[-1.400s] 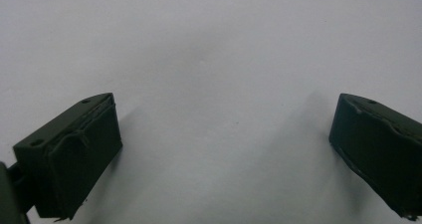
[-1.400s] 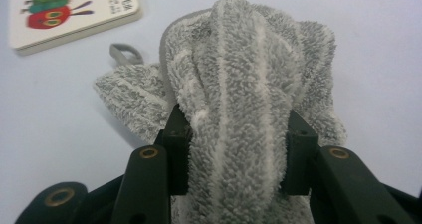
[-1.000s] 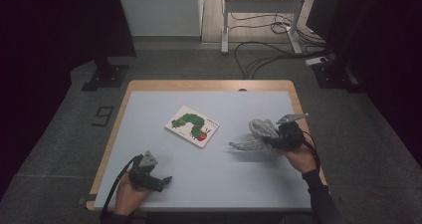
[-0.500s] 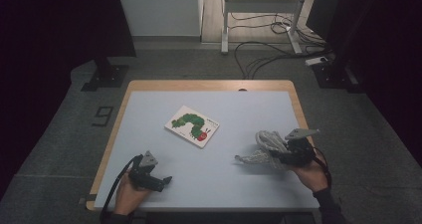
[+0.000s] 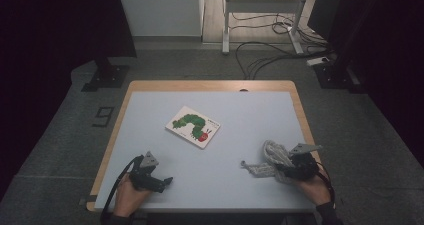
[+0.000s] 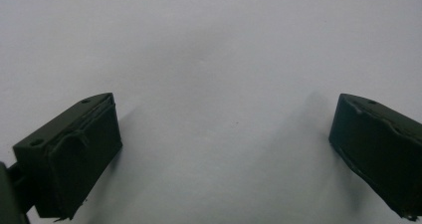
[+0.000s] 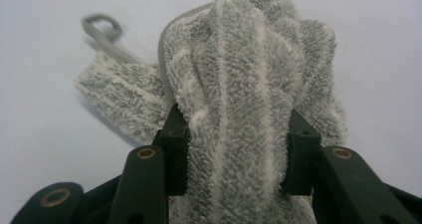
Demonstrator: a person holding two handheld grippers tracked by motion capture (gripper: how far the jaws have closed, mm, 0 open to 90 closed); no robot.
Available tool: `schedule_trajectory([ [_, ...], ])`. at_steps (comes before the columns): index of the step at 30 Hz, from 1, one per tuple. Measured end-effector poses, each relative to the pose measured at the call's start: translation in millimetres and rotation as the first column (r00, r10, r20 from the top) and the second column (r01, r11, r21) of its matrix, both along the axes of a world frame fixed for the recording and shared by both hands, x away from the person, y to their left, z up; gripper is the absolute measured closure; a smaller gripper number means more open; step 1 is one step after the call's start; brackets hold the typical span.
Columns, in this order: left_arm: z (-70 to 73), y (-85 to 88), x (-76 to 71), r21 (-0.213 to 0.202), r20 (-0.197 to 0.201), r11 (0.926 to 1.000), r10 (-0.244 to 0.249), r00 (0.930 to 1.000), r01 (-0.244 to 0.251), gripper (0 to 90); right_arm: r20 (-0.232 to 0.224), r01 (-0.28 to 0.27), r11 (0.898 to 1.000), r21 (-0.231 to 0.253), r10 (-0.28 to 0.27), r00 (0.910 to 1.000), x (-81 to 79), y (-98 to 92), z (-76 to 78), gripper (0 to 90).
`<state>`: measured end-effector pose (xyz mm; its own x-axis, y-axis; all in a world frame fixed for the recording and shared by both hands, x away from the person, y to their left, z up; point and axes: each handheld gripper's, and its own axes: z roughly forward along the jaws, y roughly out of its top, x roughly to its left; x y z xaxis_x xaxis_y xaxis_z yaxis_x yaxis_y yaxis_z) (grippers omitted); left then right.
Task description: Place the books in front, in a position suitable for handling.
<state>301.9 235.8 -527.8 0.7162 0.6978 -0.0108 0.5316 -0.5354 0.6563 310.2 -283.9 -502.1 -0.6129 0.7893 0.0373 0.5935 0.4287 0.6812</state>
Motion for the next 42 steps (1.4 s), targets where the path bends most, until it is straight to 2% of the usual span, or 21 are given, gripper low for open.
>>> schedule_trajectory([
  [2,0.0,-0.1,0.0,-0.001,0.000,1.0000,0.001,1.0000,-0.001,0.0,0.001,0.004,1.000,0.025,-0.004,1.0000,-0.5,-2.4,-5.7,51.5],
  [6,0.0,-0.2,-0.1,0.001,0.001,1.0000,0.002,1.0000,-0.002,0.0,0.002,-0.003,1.000,0.013,0.003,1.0000,-0.7,-1.9,-4.5,45.4],
  [9,0.1,-0.3,-0.2,0.000,0.000,1.0000,0.002,1.0000,-0.002,0.0,0.011,0.000,1.000,0.006,0.000,0.9999,0.6,-0.3,-1.1,31.1],
  [13,0.8,0.2,0.7,-0.008,-0.004,1.0000,0.002,1.0000,-0.002,0.0,0.024,0.002,1.000,0.030,-0.003,0.9997,2.4,1.7,4.0,17.4],
  [17,3.9,3.7,6.5,-0.030,-0.020,0.9995,0.010,0.9997,-0.010,0.0,0.033,0.009,0.999,0.039,-0.010,0.9994,5.4,5.8,11.6,12.4],
  [22,9.4,6.6,17.4,-0.014,-0.016,0.9998,0.017,0.9997,-0.017,0.0,0.065,0.014,0.998,0.066,-0.018,0.9978,9.0,12.3,21.4,7.1],
  [25,15.1,7.1,25.9,0.003,-0.006,0.9999,0.011,0.9999,-0.011,0.0,0.095,0.003,0.999,0.053,-0.008,0.9955,12.9,23.5,27.4,0.0],
  [27,22.2,6.9,35.8,0.018,0.010,0.9998,0.002,0.9999,-0.002,0.0,0.102,-0.005,0.999,0.052,0.000,0.9948,15.0,29.5,28.8,0.0],
  [28,22.2,6.9,35.8,0.018,0.010,0.9998,0.002,0.9999,-0.002,0.0,0.102,-0.005,0.999,0.052,0.000,0.9948,15.0,29.5,28.8,0.0],
  [30,28.5,6.6,47.0,0.008,0.013,0.9999,-0.008,0.9999,0.008,0.0,0.102,-0.025,0.998,0.061,0.018,0.9946,18.3,38.8,29.0,0.0],
  [31,28.5,6.6,47.0,0.008,0.013,0.9999,-0.008,0.9999,0.008,0.0,0.102,-0.025,0.998,0.061,0.018,0.9946,18.3,38.8,29.0,0.0],
  [37,38.2,3.4,72.8,0.030,0.024,0.9992,-0.027,0.9994,0.027,0.0,0.099,-0.077,0.995,0.067,0.070,0.9927,25.4,61.3,29.0,0.0],
  [42,43.5,1.8,87.3,0.023,0.027,0.9991,-0.036,0.9990,0.036,0.0,0.104,-0.098,0.993,0.066,0.090,0.9904,31.3,75.6,29.6,0.0],
])
